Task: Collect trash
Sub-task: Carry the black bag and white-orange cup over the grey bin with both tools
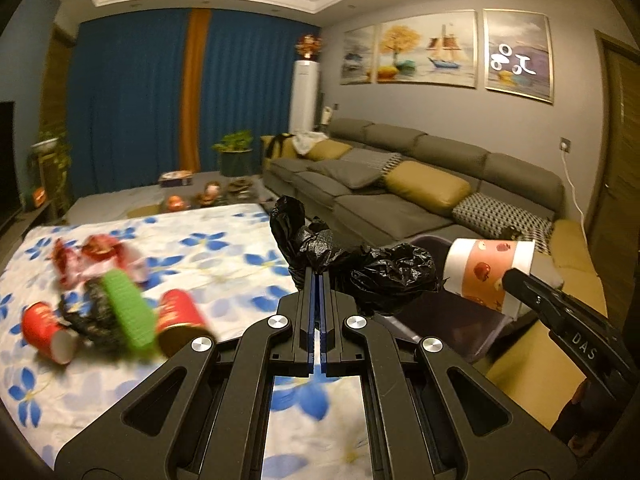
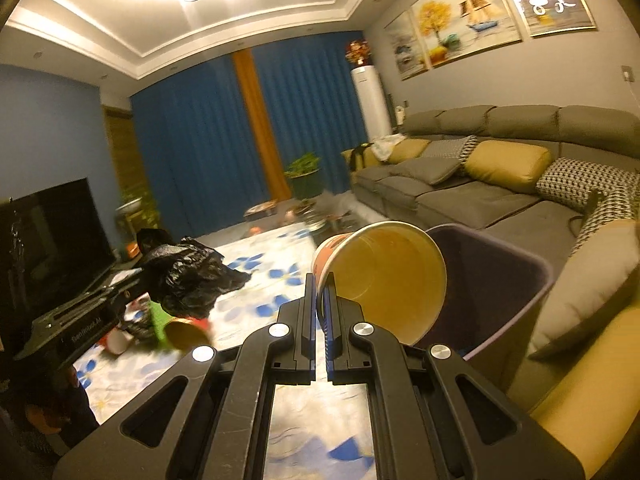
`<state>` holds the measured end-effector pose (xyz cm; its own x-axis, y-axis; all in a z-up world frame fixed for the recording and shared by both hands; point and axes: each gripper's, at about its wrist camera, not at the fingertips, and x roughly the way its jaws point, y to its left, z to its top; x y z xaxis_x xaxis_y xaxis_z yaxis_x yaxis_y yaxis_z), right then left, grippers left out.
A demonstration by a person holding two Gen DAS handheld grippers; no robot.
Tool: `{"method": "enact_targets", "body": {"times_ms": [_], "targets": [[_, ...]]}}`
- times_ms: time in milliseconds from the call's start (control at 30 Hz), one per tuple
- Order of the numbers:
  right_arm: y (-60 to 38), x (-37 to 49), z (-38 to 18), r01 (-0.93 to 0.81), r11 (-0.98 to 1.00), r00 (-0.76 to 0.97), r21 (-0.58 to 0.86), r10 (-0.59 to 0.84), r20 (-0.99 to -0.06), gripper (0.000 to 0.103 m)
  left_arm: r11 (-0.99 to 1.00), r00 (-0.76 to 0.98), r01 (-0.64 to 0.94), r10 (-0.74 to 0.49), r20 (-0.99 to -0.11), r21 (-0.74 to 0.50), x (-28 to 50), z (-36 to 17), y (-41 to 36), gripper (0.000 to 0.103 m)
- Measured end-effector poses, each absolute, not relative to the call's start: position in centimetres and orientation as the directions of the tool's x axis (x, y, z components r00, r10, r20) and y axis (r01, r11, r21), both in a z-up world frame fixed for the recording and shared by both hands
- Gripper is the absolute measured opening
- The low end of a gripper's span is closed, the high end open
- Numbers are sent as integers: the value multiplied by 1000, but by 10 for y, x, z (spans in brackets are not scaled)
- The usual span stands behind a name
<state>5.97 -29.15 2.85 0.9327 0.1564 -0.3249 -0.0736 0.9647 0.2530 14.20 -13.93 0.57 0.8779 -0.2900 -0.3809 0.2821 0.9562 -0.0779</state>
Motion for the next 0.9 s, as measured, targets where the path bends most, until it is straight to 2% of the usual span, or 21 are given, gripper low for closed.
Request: {"method": "enact_targets", "body": {"times_ms": [367,900], "targets": [[-333,71,27,7,964,950,267,77,-303,4,924,844,378,-367,-391,-52,177,-4,-213,1],[-353,80,22,36,958,951,286,54,-303,4,894,797,446,-413,-440,-32,210,-31,-262,1]]}}
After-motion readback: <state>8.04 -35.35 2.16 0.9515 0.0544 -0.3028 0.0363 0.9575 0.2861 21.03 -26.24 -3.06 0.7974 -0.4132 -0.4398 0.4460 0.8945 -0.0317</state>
